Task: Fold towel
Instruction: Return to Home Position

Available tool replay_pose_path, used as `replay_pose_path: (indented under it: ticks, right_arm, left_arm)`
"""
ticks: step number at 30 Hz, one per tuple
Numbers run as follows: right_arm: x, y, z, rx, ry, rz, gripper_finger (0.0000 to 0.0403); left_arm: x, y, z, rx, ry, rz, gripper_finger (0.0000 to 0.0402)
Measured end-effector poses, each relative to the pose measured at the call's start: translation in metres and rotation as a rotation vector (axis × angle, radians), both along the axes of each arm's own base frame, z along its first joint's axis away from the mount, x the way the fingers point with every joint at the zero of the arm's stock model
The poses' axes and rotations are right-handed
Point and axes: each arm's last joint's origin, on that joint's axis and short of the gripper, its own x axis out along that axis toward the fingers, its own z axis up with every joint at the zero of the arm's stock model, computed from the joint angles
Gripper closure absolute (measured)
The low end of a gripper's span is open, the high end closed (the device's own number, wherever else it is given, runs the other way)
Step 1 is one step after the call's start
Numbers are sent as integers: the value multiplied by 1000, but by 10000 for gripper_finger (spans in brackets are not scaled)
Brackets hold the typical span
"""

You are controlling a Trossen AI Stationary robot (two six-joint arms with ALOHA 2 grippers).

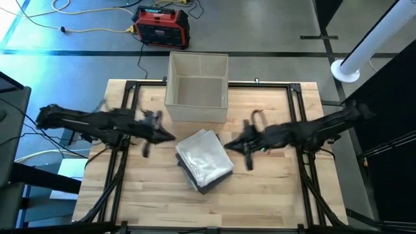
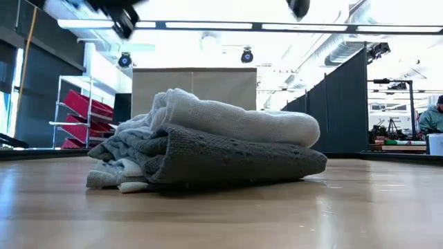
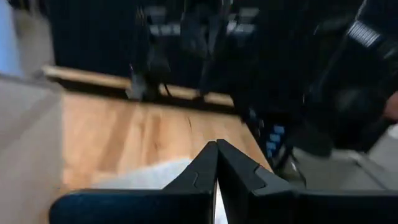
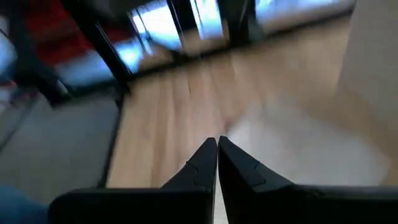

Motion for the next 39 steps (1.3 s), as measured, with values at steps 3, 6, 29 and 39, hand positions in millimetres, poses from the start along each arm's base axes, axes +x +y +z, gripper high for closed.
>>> replay_pose_path:
  ticks: [3,6,29,39]
  right_arm:
    - [-33,-17,-16,28,-149,-34,403]
    - [-62,-34,-51,74,-188,-210,403]
    - [-115,-39,-129,-75,-190,49,403]
    - [-129,-43,-127,-194,-294,5,403]
  left_arm:
    - [-31,6,-4,3,-89,82,401]
    - [-54,13,-18,-6,-163,236,401]
    - [-73,20,-67,-131,-47,378,401]
    - [-60,10,-89,158,-115,97,401]
